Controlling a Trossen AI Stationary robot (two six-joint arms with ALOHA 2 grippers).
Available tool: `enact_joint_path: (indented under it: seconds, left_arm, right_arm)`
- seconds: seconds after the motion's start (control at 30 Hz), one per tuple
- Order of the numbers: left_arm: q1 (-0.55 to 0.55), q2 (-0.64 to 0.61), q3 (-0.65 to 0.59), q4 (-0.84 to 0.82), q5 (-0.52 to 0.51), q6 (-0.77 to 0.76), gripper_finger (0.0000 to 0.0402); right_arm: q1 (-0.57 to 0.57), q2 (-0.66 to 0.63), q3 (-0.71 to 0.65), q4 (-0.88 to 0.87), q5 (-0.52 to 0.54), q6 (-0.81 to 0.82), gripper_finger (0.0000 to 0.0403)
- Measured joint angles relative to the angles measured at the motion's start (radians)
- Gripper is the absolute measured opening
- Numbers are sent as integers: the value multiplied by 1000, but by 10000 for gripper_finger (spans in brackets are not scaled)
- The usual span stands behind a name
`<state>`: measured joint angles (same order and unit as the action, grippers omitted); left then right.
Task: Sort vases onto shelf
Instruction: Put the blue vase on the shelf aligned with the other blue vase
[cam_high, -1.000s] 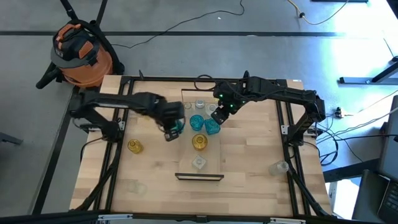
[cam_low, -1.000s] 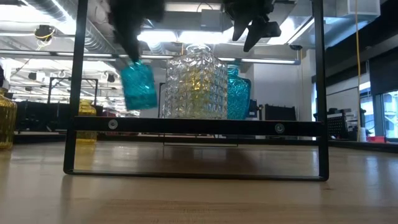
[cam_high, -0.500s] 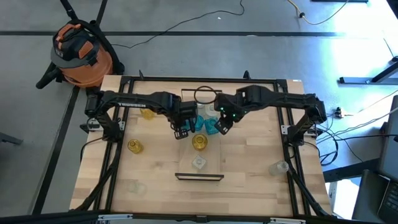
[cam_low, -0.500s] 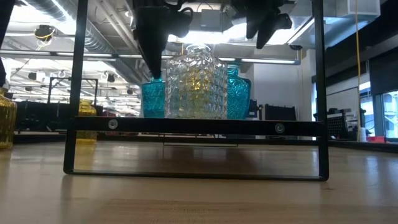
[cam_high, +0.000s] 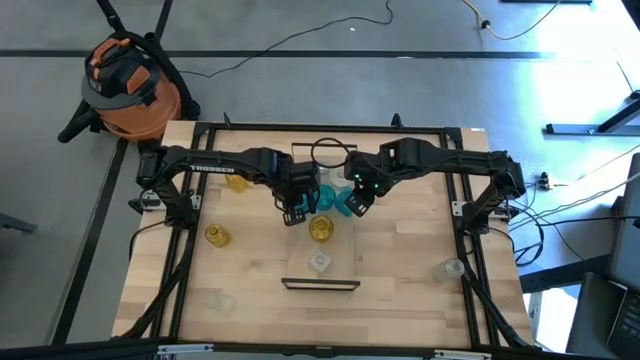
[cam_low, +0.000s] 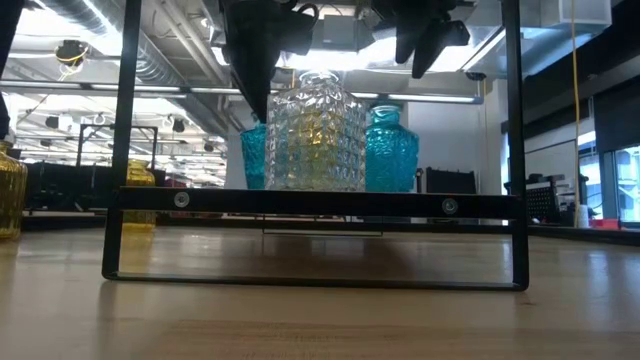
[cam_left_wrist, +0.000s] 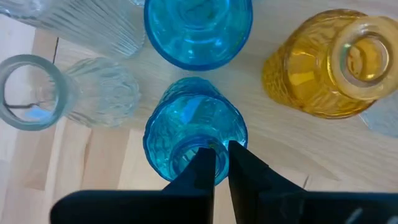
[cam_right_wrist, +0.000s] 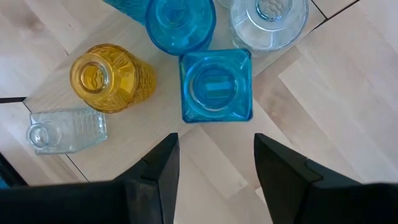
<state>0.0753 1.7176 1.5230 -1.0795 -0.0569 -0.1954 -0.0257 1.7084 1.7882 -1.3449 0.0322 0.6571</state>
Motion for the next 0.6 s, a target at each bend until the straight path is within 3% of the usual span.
enact_joint_path:
  seconds: [0.33, 0.43, 0.6]
  left_arm:
    - [-2, 0, 0, -9, -31, -11, 52]
    - [-2, 0, 0, -10, -30, -12, 47]
    - [-2, 0, 0, -12, -31, -13, 31]
  right_arm:
    - [0, 0, 0, -43, 21, 51, 170]
    - [0, 0, -17, -71, 76, 103, 170]
    - [0, 0, -113, -48, 28, 125, 170]
